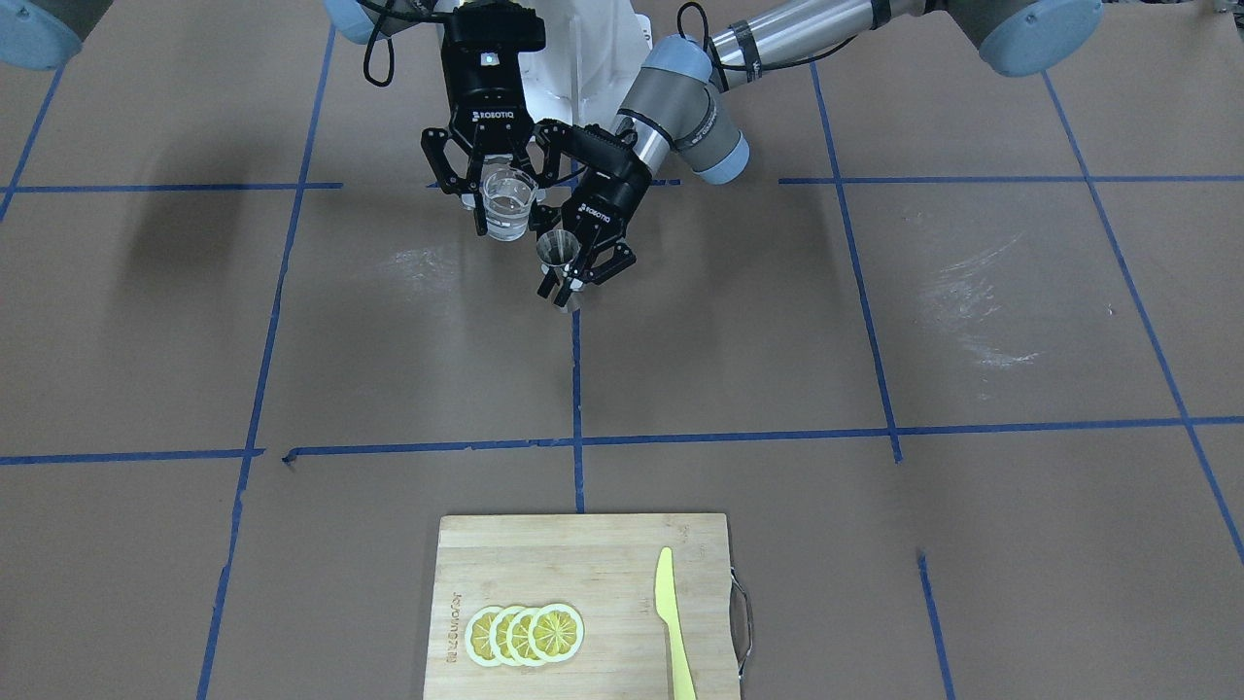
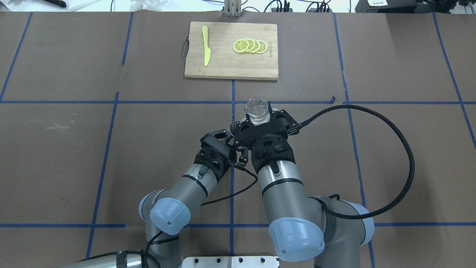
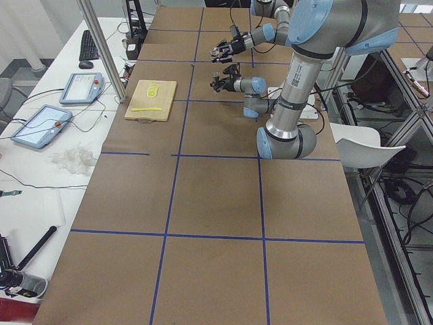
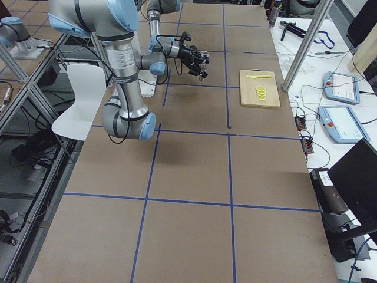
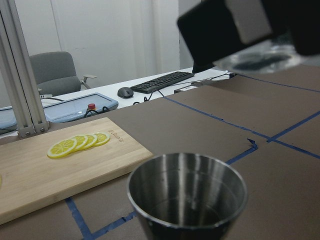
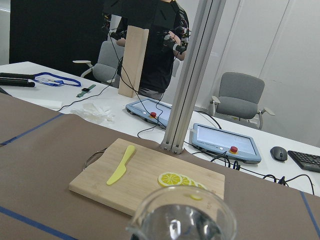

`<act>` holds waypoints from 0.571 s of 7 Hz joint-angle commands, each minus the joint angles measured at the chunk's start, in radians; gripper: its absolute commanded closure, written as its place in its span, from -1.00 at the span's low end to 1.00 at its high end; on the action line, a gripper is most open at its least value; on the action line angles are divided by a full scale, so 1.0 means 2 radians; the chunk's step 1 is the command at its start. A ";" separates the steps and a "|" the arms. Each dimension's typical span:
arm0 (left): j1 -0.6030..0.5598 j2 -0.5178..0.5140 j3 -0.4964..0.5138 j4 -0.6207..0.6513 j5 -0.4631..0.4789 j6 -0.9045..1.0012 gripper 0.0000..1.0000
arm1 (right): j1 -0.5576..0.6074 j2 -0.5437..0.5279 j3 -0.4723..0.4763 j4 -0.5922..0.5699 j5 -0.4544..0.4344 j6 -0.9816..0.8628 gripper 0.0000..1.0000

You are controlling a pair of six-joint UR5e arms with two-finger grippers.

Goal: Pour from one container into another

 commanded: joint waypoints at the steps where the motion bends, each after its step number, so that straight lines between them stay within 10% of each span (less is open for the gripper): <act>1: 0.000 -0.005 0.014 -0.017 0.001 -0.002 1.00 | 0.006 0.014 0.019 -0.067 0.006 -0.001 1.00; 4: 0.000 -0.009 0.014 -0.019 0.001 -0.002 1.00 | 0.006 0.030 0.033 -0.123 0.007 -0.026 1.00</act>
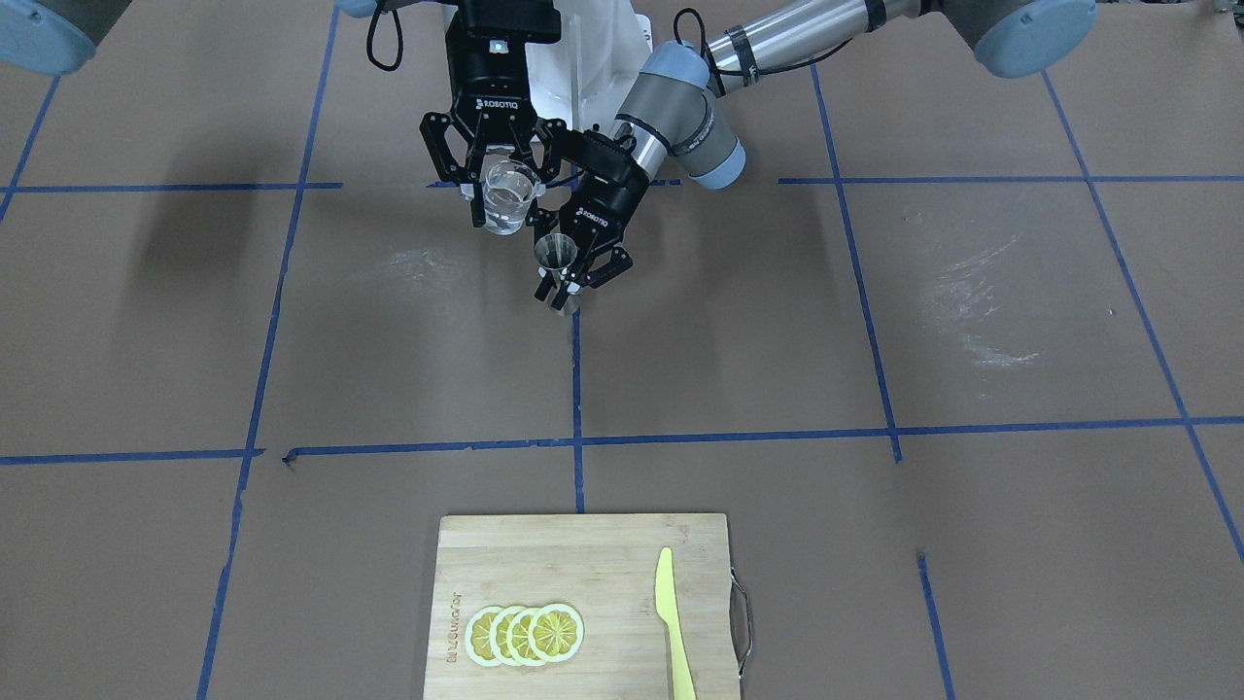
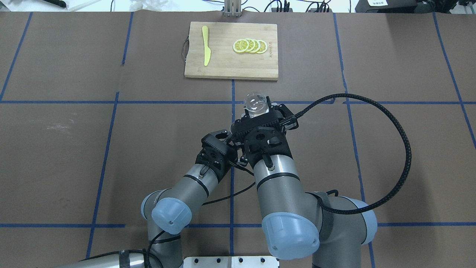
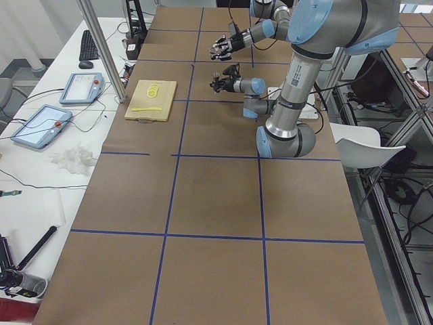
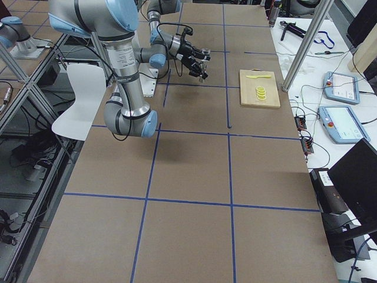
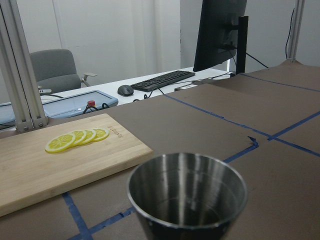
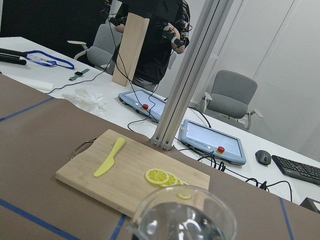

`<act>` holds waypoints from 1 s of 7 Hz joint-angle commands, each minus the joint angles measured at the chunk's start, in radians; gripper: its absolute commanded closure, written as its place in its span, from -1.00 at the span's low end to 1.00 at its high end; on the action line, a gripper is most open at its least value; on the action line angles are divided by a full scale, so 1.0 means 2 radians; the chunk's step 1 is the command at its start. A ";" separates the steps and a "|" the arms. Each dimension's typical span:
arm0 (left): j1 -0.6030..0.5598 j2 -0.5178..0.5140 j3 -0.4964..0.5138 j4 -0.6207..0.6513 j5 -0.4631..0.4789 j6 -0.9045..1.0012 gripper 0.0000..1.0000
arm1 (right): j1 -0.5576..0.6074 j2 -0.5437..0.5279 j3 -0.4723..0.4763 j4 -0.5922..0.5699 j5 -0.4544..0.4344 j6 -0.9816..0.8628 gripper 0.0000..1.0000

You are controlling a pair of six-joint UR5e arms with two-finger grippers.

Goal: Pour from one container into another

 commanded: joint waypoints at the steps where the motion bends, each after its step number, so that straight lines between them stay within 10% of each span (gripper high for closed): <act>1: 0.000 -0.008 0.001 0.000 0.000 0.000 1.00 | -0.001 0.012 0.005 -0.036 0.000 -0.014 1.00; 7: -0.001 -0.008 0.022 -0.040 -0.002 0.000 1.00 | -0.001 0.014 0.020 -0.073 0.027 -0.016 1.00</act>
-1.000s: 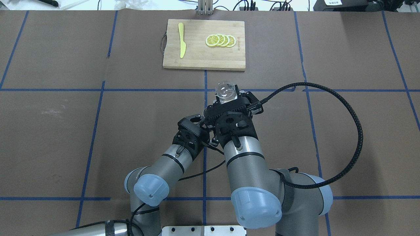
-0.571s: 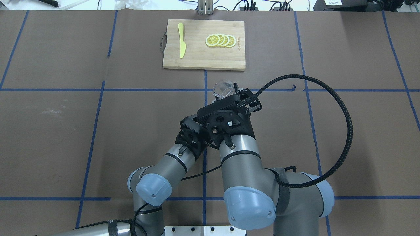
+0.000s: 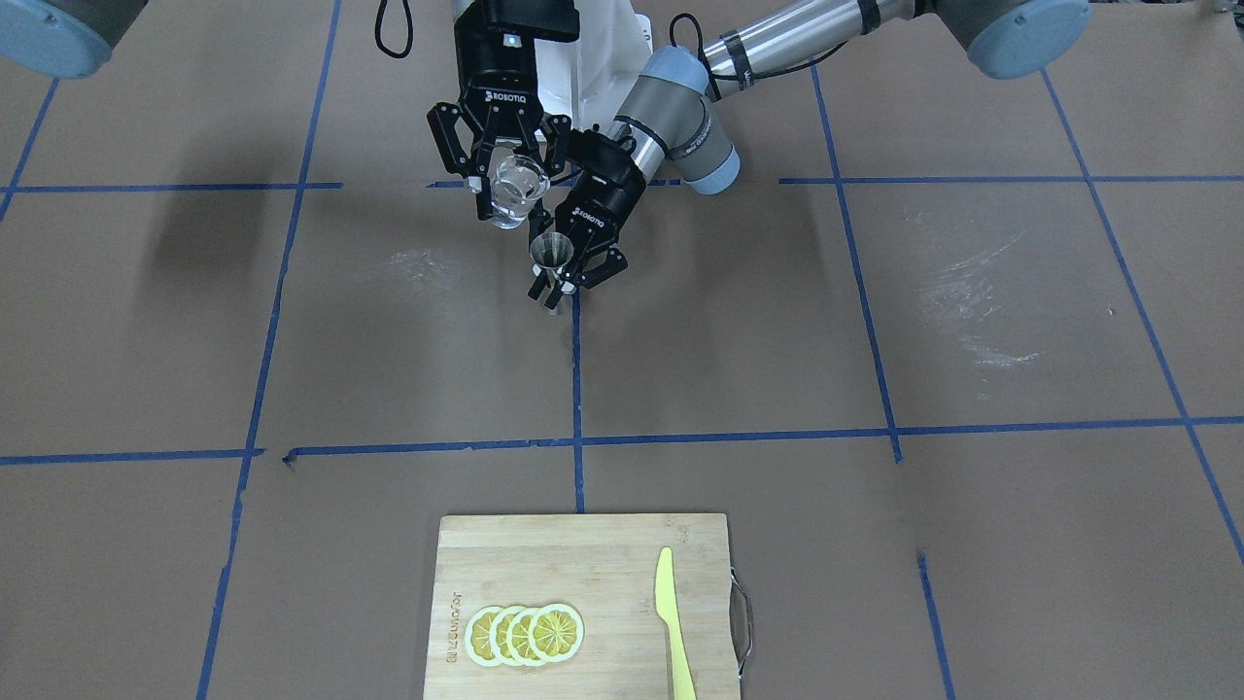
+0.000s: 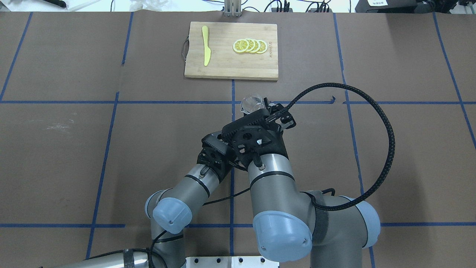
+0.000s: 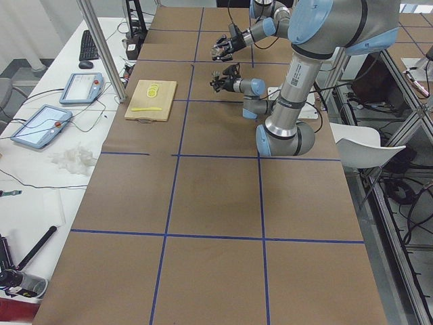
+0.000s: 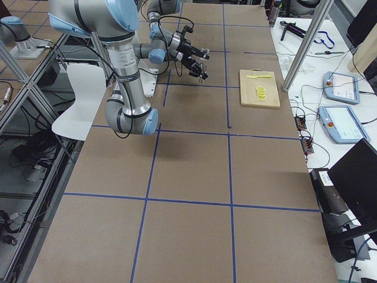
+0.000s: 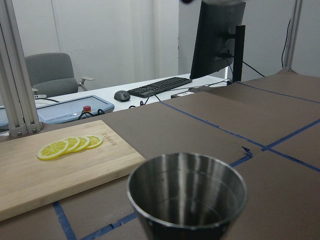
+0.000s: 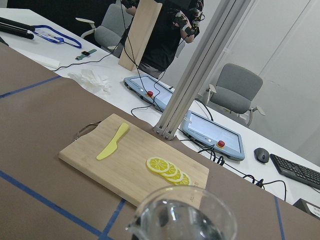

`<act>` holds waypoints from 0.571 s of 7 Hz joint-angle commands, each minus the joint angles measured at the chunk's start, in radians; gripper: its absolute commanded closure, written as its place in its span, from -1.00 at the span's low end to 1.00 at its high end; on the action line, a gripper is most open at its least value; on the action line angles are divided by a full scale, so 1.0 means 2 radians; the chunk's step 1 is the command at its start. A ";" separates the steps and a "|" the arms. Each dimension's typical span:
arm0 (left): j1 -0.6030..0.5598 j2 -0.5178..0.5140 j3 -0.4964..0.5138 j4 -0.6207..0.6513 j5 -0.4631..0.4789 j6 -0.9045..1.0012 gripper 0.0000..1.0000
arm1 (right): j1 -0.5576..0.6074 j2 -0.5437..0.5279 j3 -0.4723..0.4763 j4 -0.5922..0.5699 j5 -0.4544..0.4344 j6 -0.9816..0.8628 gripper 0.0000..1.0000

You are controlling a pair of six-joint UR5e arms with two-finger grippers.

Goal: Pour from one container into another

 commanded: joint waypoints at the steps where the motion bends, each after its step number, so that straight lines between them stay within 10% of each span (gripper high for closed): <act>1: 0.000 -0.001 0.002 -0.005 0.000 0.000 1.00 | 0.000 0.001 0.009 -0.022 0.008 -0.002 1.00; 4: 0.000 -0.001 -0.001 -0.006 -0.001 0.000 1.00 | 0.000 0.001 0.009 -0.023 0.008 -0.009 1.00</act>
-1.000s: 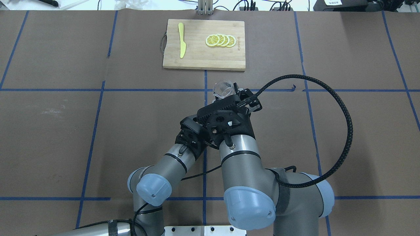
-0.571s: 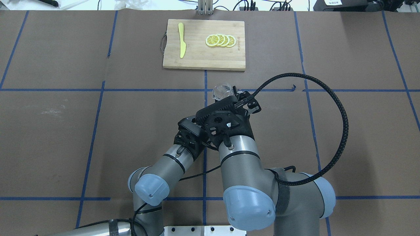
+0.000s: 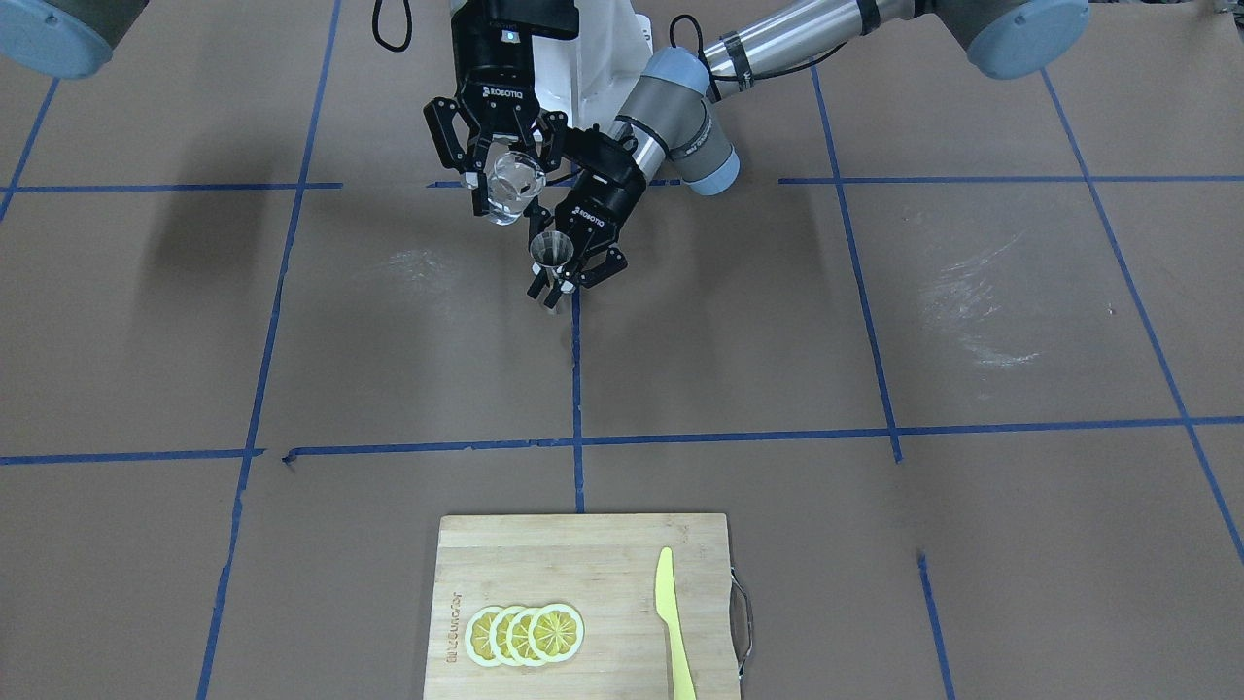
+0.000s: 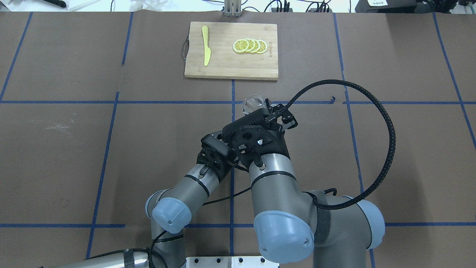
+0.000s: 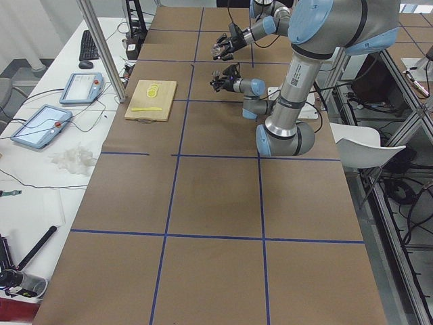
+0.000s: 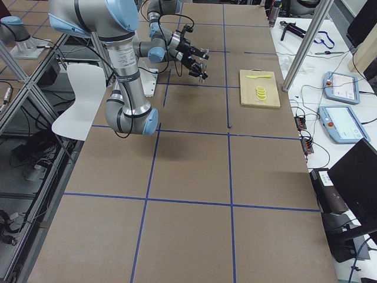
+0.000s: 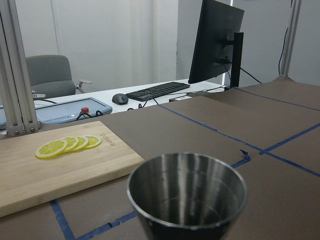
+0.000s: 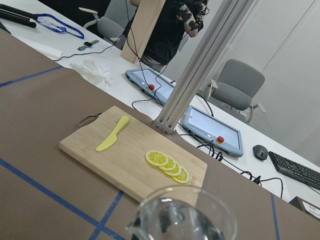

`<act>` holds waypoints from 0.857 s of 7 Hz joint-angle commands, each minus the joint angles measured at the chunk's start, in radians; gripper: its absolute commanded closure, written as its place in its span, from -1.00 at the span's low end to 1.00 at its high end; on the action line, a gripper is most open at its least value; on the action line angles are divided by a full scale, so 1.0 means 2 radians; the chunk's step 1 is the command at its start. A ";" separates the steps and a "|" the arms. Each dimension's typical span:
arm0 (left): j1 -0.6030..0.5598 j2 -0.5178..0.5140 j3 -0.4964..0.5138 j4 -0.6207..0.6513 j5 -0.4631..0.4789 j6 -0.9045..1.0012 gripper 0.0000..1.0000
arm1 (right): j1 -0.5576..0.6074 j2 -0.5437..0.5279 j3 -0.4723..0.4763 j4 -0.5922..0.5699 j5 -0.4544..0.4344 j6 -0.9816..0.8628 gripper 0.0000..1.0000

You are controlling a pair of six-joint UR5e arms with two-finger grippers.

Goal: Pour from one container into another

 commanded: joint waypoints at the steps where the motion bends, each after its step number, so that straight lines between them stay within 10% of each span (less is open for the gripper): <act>1: 0.000 0.000 -0.001 0.000 0.000 0.000 1.00 | 0.000 0.000 0.000 -0.001 0.006 -0.008 1.00; 6: 0.000 -0.005 -0.002 0.000 -0.005 0.002 1.00 | -0.001 0.000 -0.001 -0.020 0.007 -0.034 1.00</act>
